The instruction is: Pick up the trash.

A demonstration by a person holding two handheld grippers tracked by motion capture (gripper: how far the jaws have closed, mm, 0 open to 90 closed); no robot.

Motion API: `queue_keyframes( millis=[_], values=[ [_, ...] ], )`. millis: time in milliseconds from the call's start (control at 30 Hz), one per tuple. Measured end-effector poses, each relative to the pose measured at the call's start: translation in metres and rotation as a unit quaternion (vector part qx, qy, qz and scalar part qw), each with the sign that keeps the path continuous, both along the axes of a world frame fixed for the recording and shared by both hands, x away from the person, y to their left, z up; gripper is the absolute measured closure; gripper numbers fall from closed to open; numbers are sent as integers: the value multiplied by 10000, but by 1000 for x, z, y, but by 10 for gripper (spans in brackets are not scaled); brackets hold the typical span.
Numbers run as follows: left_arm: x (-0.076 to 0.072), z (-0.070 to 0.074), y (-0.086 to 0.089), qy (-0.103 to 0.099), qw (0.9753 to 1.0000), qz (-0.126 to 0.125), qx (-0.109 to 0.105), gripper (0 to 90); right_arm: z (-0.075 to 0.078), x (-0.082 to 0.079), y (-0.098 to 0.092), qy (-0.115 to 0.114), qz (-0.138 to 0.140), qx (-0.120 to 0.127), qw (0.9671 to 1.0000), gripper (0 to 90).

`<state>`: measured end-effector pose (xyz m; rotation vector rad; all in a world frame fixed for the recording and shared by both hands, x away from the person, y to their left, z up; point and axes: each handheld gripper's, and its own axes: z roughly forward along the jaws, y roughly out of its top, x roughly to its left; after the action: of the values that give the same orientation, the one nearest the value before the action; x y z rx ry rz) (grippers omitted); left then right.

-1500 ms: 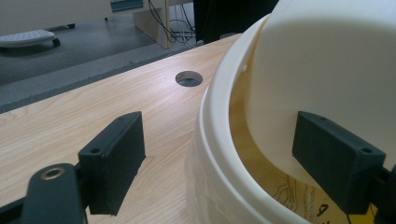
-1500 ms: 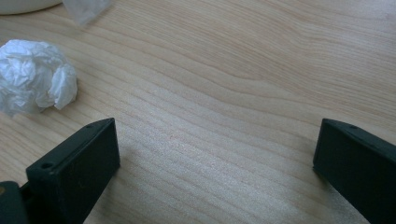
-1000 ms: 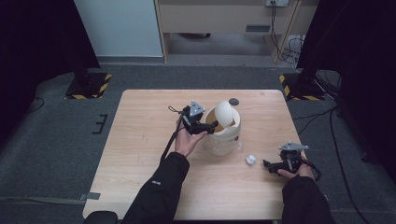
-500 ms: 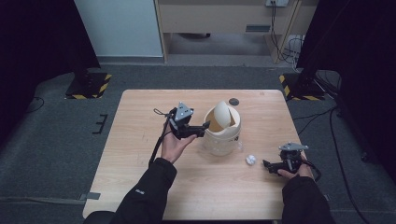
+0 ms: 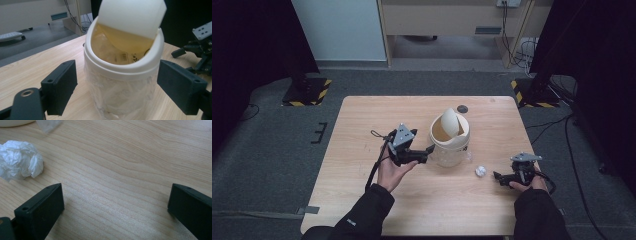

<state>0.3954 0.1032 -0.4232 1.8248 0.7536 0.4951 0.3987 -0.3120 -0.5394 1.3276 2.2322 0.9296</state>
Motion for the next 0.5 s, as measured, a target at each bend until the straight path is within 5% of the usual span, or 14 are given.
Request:
queue_keyframes(
  millis=[500],
  values=[
    [-28, -20, -17, 254, 9990, -355, 30, 223, 0, 0, 0, -9, 16, -1, 10000, 7]
  ],
)
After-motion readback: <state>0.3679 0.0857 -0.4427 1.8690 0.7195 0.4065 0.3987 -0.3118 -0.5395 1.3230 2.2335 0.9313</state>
